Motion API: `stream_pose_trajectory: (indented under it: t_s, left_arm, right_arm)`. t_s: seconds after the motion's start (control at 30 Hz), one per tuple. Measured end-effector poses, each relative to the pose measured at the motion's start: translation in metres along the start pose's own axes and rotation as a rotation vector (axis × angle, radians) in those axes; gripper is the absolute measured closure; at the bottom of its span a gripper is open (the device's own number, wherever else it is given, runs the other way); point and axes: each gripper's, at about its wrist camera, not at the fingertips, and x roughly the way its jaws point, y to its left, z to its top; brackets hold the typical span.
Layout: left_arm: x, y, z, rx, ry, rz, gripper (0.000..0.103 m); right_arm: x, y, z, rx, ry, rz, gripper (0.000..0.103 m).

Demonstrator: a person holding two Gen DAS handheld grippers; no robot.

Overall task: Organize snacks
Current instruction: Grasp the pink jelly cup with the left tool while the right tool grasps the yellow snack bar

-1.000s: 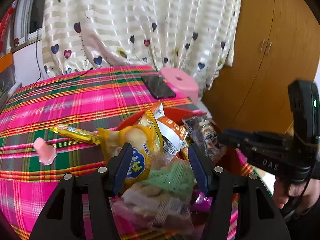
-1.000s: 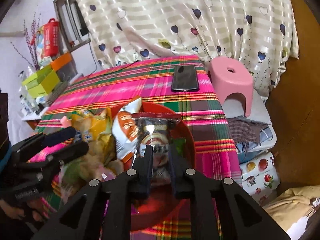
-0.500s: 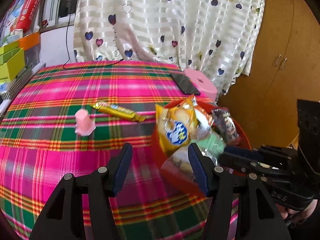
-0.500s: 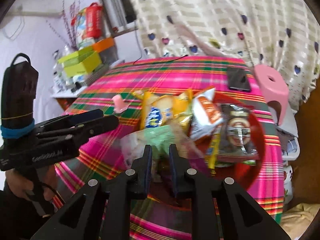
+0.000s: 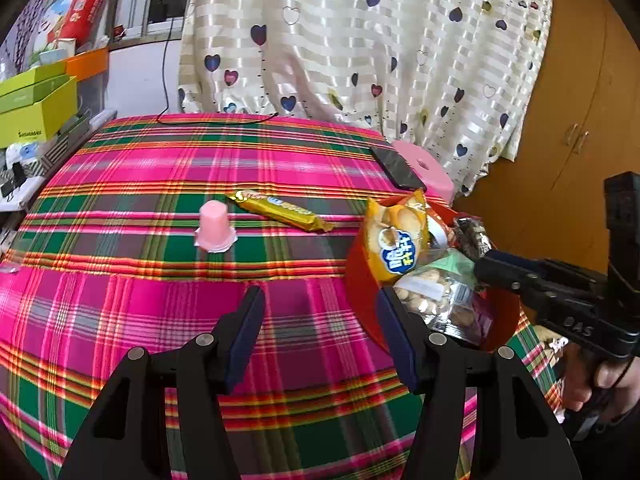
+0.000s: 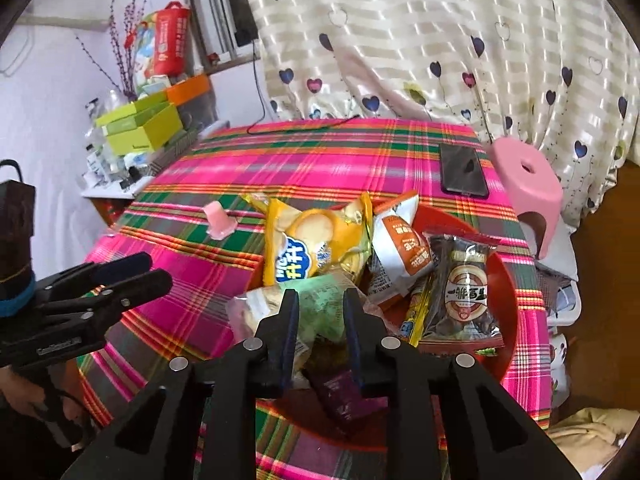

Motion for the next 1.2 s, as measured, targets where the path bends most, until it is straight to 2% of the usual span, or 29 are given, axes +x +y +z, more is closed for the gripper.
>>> stream_pose_trajectory:
  t_s: [0.33,0.77,1.2]
  left_arm:
    - [-0.008,0.032,-0.008,-0.081,0.006,0.013,0.044]
    - [-0.009,0.051,-0.003,-0.092,-0.001,0.089,0.044]
    - [0.005,0.071,0.019,-0.068,0.002,0.101,0.044]
  right_arm:
    - [-0.009,0.024,0.007,-0.054,-0.019,0.023,0.07]
    - [0.006,0.051,0.025,-0.124,0.002,0.067,0.066]
    - [0.034,0.077,0.056,-0.221,0.036,0.093,0.063]
